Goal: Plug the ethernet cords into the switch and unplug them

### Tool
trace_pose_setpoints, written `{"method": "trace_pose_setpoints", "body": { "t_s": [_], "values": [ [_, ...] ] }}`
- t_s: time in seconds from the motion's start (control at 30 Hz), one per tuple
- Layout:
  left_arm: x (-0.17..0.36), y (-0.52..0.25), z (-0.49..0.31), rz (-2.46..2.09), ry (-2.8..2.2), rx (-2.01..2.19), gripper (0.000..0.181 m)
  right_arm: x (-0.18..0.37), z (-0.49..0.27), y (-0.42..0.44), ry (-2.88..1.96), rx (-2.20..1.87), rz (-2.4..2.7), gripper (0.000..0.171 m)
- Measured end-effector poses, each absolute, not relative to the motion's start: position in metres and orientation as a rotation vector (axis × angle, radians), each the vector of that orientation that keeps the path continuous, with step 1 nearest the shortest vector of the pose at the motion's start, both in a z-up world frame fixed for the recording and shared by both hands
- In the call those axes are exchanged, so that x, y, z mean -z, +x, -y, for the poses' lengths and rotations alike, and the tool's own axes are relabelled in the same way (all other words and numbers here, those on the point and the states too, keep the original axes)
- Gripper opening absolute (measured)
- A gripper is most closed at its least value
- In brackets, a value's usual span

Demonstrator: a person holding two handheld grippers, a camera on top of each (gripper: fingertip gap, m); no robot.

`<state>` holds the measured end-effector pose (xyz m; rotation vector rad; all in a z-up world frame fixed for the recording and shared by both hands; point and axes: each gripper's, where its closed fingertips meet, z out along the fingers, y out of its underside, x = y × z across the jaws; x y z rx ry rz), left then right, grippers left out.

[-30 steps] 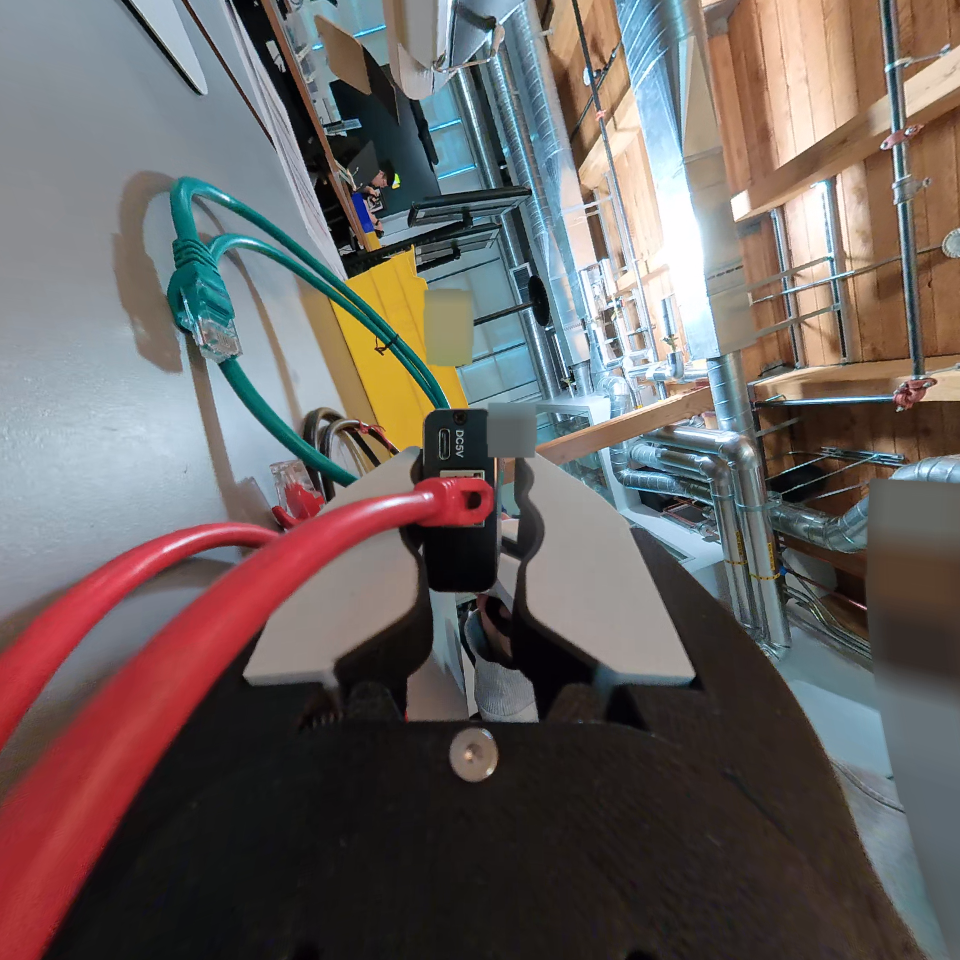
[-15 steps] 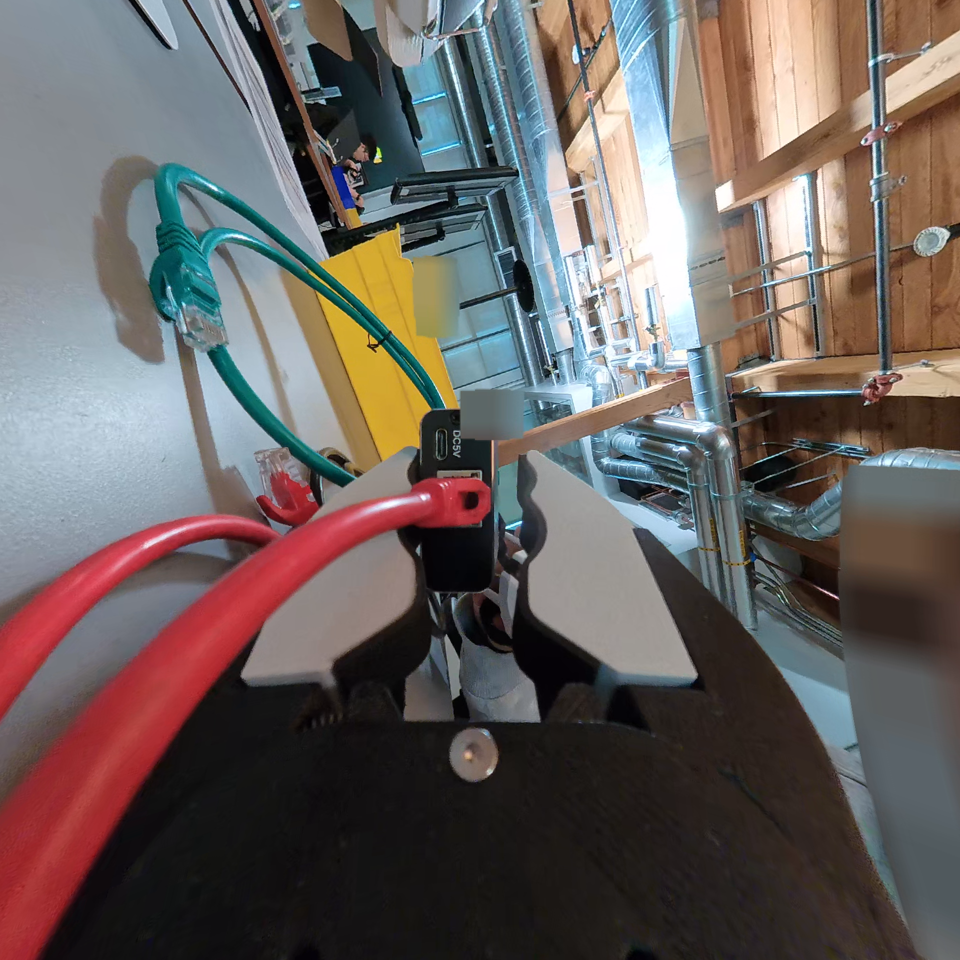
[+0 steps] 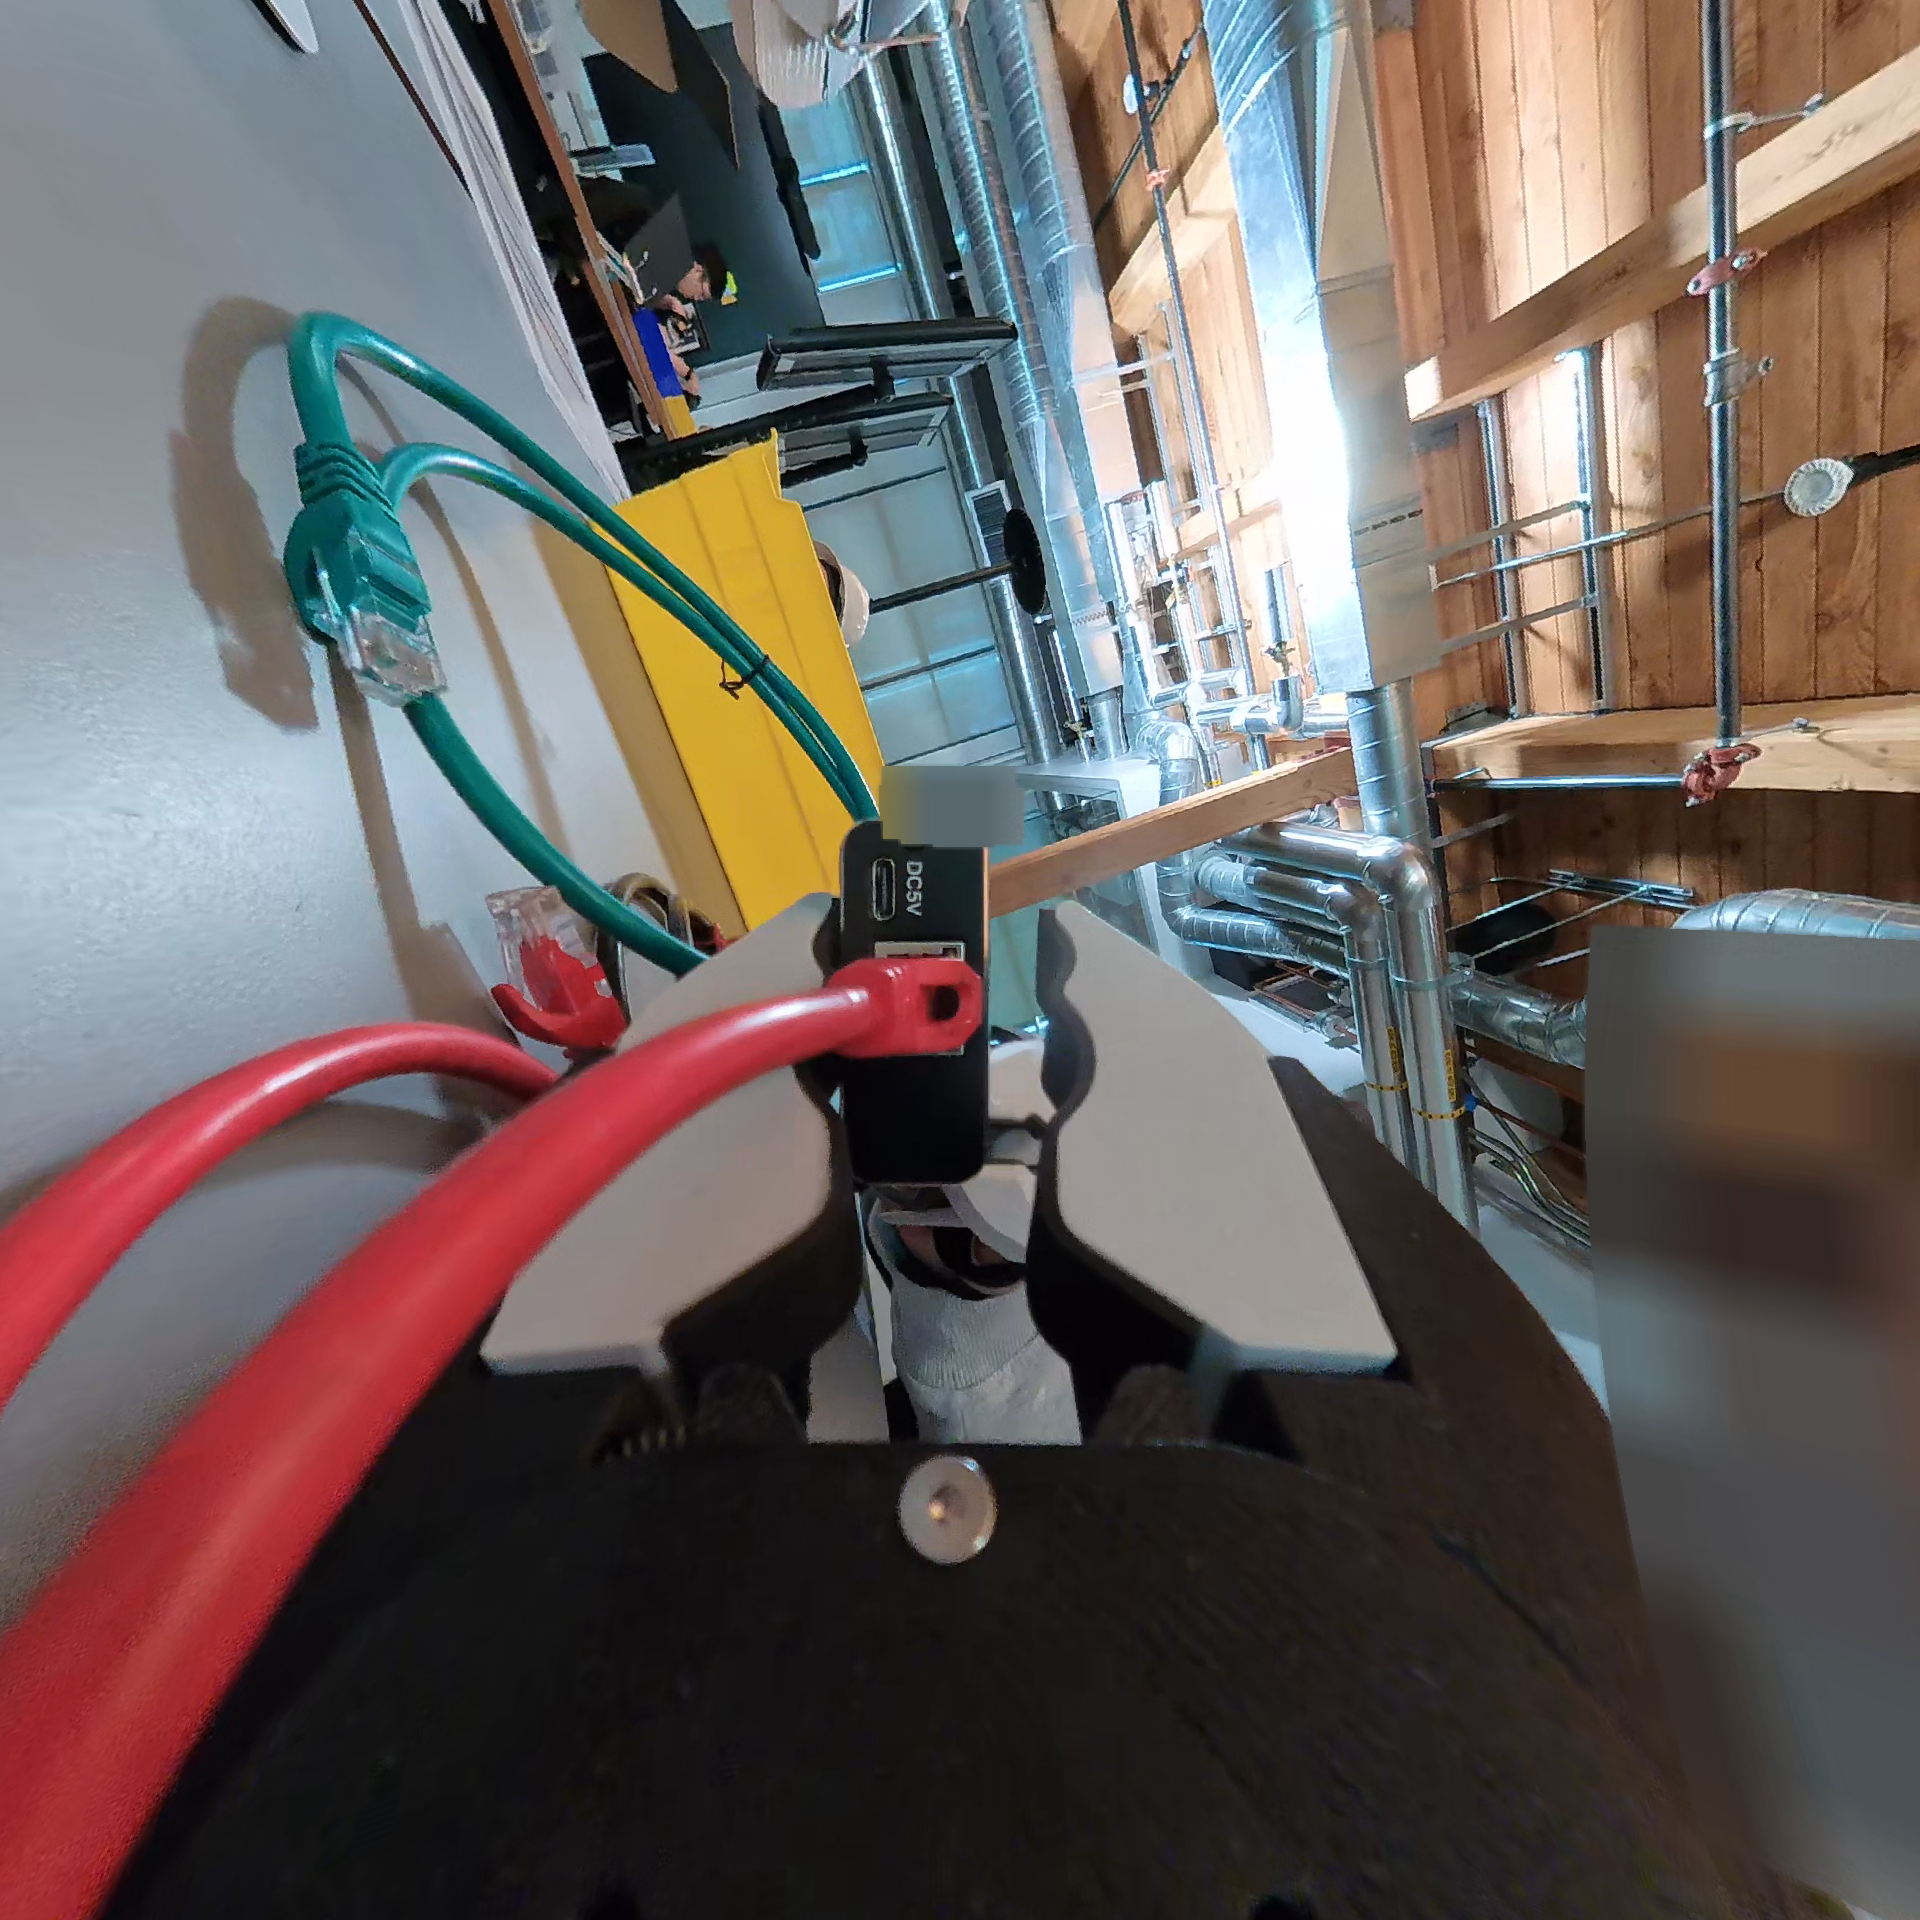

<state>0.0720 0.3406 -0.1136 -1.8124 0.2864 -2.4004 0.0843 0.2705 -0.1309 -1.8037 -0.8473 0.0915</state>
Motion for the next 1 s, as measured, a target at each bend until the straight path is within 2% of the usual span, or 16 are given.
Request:
{"method": "trace_pose_setpoints", "body": {
  "t_s": [0.17,0.4,0.57,1.0],
  "values": [
    [0.111,0.073,-0.333,-0.342,-1.805,2.435,0.029,0.139,-0.274,0.087,-1.934,-0.326,0.67,0.024],
    [0.108,0.073,-0.329,-0.364,-1.781,2.469,0.026,0.133,-0.271,0.083,-1.954,-0.74,0.448,0.011],
    [0.107,0.071,-0.331,-0.347,-1.764,2.481,0.026,0.123,-0.273,0.09,-1.906,-0.891,0.331,0.01],
    [0.107,0.069,-0.336,-0.401,-1.761,2.268,0.024,0.136,-0.27,0.085,-1.935,-0.237,0.751,0.01]
  ]
}}
